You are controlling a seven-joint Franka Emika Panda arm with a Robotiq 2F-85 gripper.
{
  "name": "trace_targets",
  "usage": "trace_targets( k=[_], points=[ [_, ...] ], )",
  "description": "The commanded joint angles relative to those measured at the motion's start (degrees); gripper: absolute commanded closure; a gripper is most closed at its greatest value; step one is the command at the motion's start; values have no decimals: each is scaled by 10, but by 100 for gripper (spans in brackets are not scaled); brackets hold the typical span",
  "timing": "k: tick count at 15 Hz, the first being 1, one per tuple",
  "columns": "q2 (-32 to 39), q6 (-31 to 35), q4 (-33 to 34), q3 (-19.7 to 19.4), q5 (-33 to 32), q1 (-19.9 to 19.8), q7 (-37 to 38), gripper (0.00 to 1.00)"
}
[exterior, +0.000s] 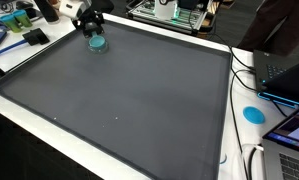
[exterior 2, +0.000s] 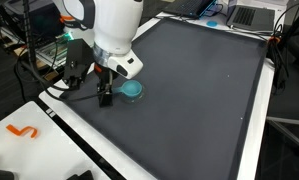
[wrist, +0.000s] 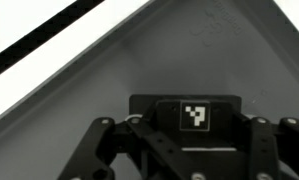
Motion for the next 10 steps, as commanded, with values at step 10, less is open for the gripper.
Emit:
trace_targets(
  k=[10],
  points=[
    [-5, -43, 7, 10, 16, -10, -5, 72]
  ],
)
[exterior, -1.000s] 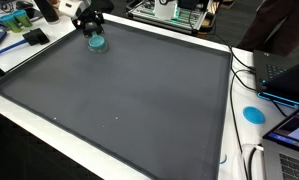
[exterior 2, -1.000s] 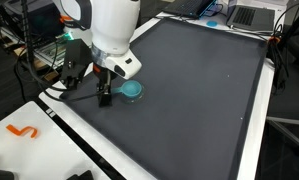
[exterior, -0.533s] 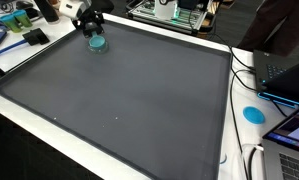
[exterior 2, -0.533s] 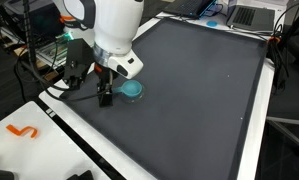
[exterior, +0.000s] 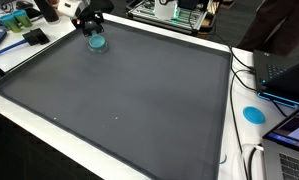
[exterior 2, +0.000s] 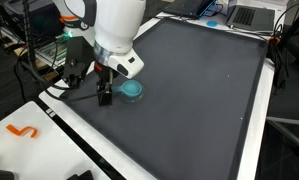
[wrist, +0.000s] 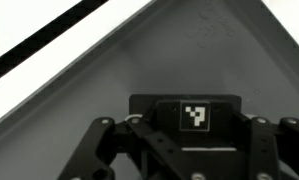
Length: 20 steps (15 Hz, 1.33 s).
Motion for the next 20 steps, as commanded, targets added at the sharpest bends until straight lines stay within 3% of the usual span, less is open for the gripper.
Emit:
trace_targets(
  k=[1, 13, 20],
  points=[
    [-9, -15, -8, 8, 17, -12, -11, 72],
    [-91, -24, -24, 10, 98, -26, -51, 72],
    [-152, -66, -21, 12, 139, -6, 4, 72]
  ],
)
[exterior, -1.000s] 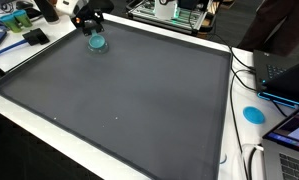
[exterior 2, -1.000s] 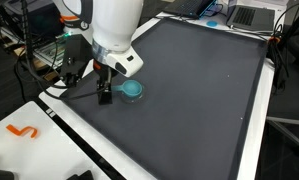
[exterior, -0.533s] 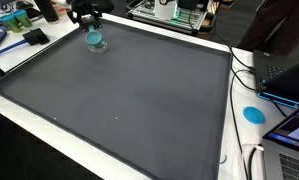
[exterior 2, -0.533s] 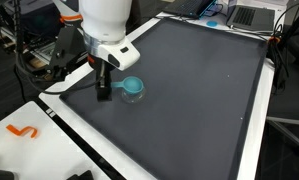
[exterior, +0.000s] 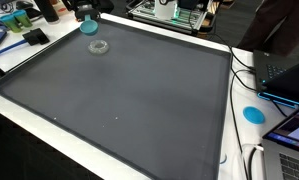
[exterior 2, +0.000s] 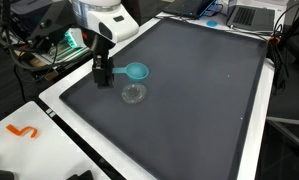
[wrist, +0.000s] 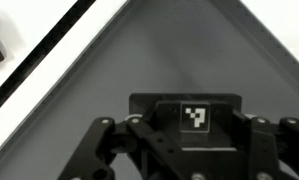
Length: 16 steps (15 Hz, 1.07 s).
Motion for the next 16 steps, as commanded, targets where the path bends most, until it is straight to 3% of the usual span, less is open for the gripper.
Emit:
trace_targets(
  k=[1, 9, 16],
  points=[
    [-44, -21, -14, 5, 24, 9, 38, 72],
    [-83, -24, -16, 30, 6, 50, 187, 72],
    [-87, -16, -22, 62, -50, 87, 324, 72]
  ],
)
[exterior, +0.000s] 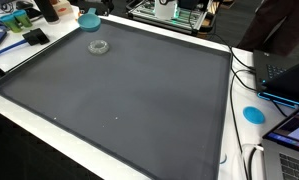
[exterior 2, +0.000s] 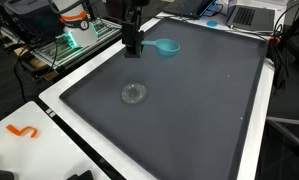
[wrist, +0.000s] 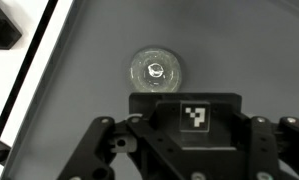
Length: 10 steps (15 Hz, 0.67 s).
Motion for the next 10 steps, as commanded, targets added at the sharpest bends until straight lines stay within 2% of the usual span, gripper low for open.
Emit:
trace_targets(
  k=[1, 10],
  points=[
    [-13, -2, -20, 12, -46, 20, 81, 72],
    [11, 6, -38, 42, -177, 57, 263, 72]
  ],
)
